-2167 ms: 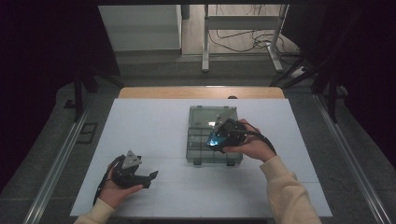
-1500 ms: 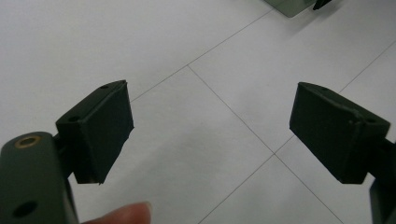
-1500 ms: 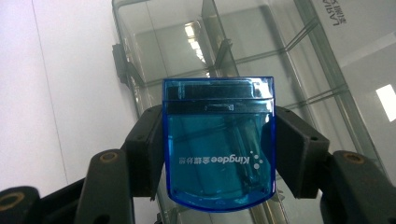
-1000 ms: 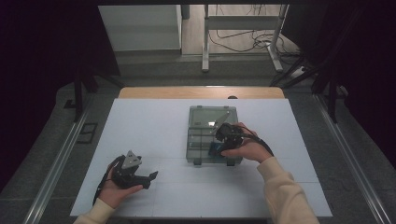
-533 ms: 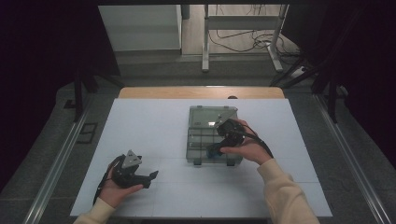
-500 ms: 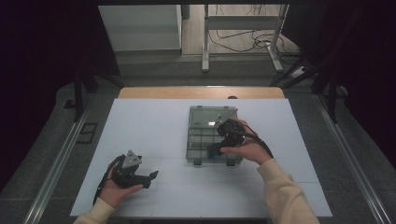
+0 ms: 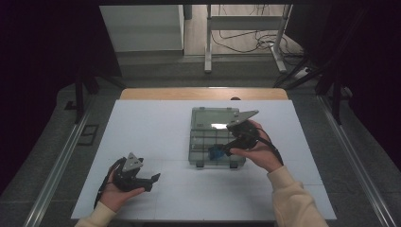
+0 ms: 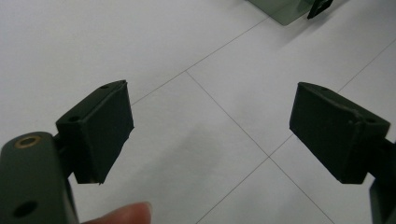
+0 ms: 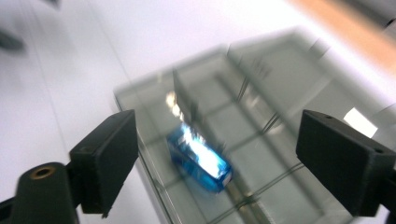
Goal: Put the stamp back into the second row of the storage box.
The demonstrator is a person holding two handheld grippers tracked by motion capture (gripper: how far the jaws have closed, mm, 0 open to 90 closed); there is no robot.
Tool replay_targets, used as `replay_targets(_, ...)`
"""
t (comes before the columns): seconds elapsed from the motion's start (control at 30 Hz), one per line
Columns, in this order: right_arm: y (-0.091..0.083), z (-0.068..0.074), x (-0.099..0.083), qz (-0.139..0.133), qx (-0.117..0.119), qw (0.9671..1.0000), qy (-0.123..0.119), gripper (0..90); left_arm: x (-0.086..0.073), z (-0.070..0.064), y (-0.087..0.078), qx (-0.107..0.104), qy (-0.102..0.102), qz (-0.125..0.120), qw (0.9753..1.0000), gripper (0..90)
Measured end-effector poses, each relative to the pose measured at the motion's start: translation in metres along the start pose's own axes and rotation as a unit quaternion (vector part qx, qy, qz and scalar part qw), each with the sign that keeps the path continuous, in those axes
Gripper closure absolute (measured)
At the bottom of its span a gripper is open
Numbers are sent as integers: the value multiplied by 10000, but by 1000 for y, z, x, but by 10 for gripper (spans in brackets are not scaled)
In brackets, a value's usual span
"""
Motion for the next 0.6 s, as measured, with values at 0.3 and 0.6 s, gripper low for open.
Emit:
replay_targets(0.3, -13, 4, -7, -21, -244, 9997, 80, 139, 1, 0, 0, 4, -10, -8, 10000, 137)
replay_targets(0.6, -38, 2, -44, -241, -380, 9970, 634, 148, 2, -1, 0, -14, 6, -26, 10000, 136)
Point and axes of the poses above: each handheld gripper's, and its own axes: y roughly forward along the jaws, x roughly out of its top, z roughly to its left, the point moved 5 cm from there along y, roughly forward along the jaws, and after that the axes turned 6 degrees about z, right-handed, at the moved point
